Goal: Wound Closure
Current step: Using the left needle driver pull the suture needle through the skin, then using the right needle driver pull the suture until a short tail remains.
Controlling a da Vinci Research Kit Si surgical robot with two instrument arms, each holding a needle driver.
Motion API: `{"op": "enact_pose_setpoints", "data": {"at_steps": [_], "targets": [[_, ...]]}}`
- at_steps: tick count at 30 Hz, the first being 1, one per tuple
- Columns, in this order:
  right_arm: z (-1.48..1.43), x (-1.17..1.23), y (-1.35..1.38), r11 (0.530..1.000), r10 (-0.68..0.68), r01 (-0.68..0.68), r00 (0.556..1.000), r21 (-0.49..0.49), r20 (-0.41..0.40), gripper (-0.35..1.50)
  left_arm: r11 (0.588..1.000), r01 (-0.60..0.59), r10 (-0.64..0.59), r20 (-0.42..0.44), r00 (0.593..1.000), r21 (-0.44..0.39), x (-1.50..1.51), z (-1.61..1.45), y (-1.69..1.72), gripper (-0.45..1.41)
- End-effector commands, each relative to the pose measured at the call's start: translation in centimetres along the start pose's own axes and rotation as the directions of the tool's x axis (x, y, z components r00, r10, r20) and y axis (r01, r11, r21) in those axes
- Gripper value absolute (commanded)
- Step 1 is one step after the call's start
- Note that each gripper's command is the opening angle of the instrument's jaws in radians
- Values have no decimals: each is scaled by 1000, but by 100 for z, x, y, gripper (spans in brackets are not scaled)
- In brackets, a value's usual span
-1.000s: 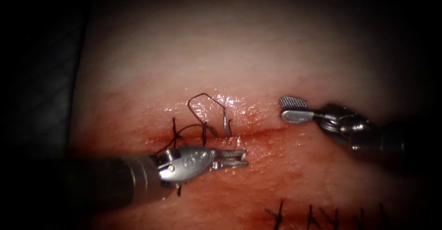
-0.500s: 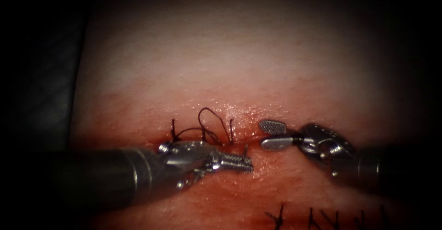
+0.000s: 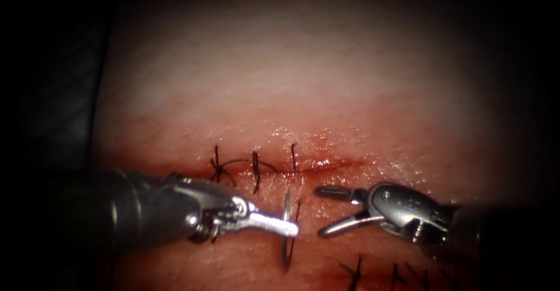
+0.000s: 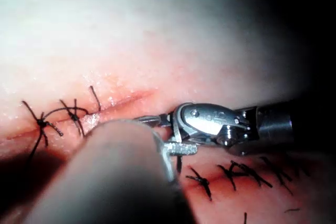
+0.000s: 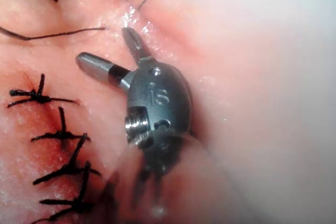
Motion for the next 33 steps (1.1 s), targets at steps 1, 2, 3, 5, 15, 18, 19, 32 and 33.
{"op": "enact_pose_setpoints", "data": {"at_steps": [1,2,3,5,15,18,19,32,33], "targets": [[14,-4,-4,1000,-24,24,1000,6,10,143,997,-72,72,8,997,-5,0,2,-2,-45],[16,-4,-6,999,-42,42,999,7,12,145,988,-154,154,12,988,-10,-2,0,3,-45],[19,-3,-8,999,-54,54,998,7,15,145,978,-207,207,13,978,-8,-3,-2,6,-45],[24,0,-11,997,-81,81,997,9,19,145,912,-409,409,24,912,5,-8,-7,19,-45],[26,14,-2,993,-107,110,993,-48,55,141,402,-915,908,115,402,28,-19,-22,85,-45],[26,15,-1,993,-106,108,993,-49,55,135,227,-973,959,161,232,50,-1,-21,102,-45],[26,15,-1,994,-94,97,994,-50,55,135,176,-982,967,175,185,68,7,-22,106,-45],[23,27,9,994,-23,27,999,-104,43,128,-29,-964,985,170,17,264,67,-70,143,-45],[24,32,11,994,-17,21,999,-109,36,128,-31,-960,988,154,12,279,64,-76,146,-45]]}}
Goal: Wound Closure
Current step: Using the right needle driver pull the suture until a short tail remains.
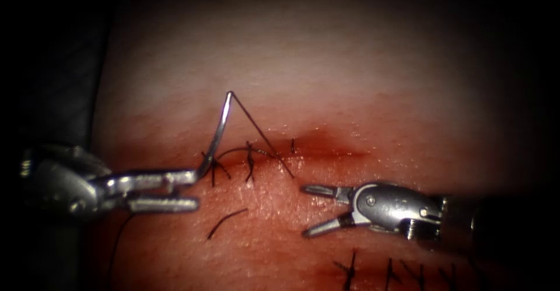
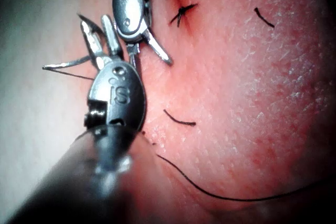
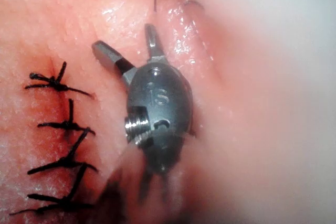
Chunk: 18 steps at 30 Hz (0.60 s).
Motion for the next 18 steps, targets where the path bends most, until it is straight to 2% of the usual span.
{"op": "enact_pose_setpoints", "data": {"at_steps": [1,7,9,14,18], "targets": [[8,2,1,1000,4,-4,1000,-2,-9,128,1000,-2,2,-11,1000,5,-4,3,1,-45],[10,8,10,1000,15,-15,1000,-24,-15,126,1000,-14,14,-58,998,11,17,-4,13,-45],[10,10,8,999,17,-18,999,-31,-38,126,1000,-24,24,-62,998,10,19,-3,29,-45],[14,20,9,999,11,-12,999,-39,-37,125,1000,22,-22,-63,998,-5,-3,2,70,-45],[17,25,15,999,-5,3,999,-46,-33,125,999,43,-44,-68,997,-12,-15,5,83,-45]]}}
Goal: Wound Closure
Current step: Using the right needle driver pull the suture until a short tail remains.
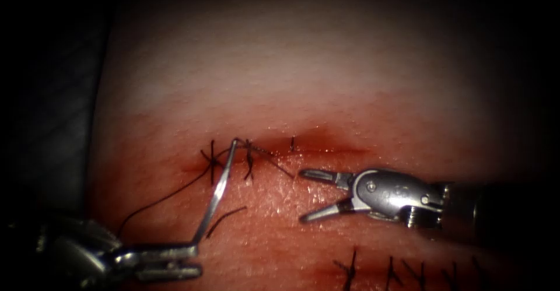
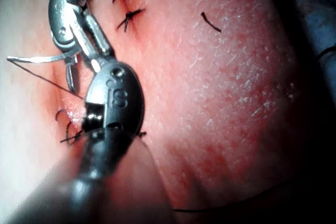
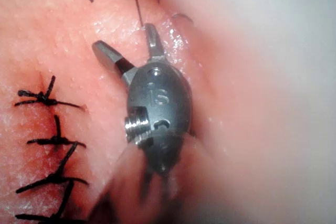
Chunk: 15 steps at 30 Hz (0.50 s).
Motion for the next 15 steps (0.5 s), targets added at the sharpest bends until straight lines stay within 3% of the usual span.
{"op": "enact_pose_setpoints", "data": {"at_steps": [1,7,11,13,15], "targets": [[11,-1,2,1000,-14,14,1000,4,8,123,1000,4,-5,-8,1000,-5,-8,5,1,-45],[23,-4,8,1000,-27,27,999,0,44,120,1000,13,-13,-14,1000,-8,-5,5,5,-45],[34,-13,5,999,-39,38,997,12,67,94,1000,15,-15,-19,1000,-11,-3,6,9,-45],[36,-19,0,999,-35,34,997,28,64,-35,1000,18,-18,-22,1000,-12,-4,7,12,-45],[35,-21,0,1000,-2,1,997,10,73,-35,1000,21,-21,-22,1000,-12,-4,7,15,-45]]}}
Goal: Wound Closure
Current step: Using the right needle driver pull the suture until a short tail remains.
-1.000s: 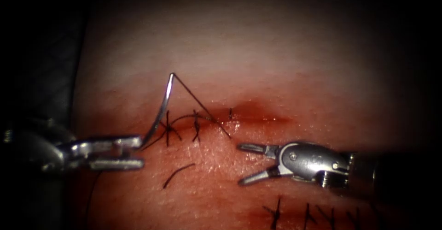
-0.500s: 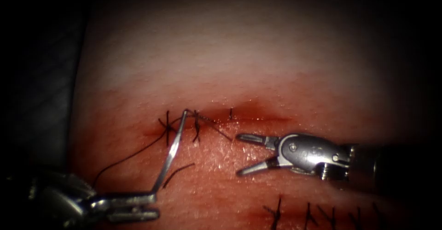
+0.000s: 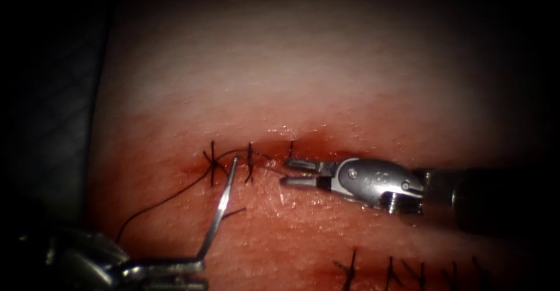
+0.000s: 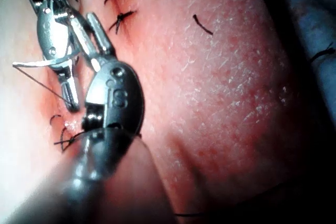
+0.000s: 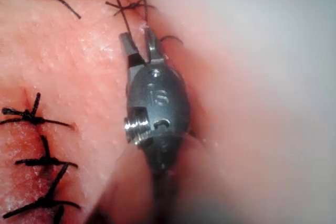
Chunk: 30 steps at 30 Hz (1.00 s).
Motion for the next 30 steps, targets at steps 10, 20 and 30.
{"op": "enact_pose_setpoints", "data": {"at_steps": [10,20,30], "targets": [[-18,6,-62,993,49,-53,998,108,45,-35,999,30,-31,-12,999,-24,-28,8,19,-45],[-26,45,-152,970,66,-78,996,230,58,-35,997,61,-62,-14,998,-47,-52,16,26,-45],[-26,62,-113,972,-229,229,973,56,-4,141,996,90,-89,44,995,-19,-51,-14,11,-45]]}}
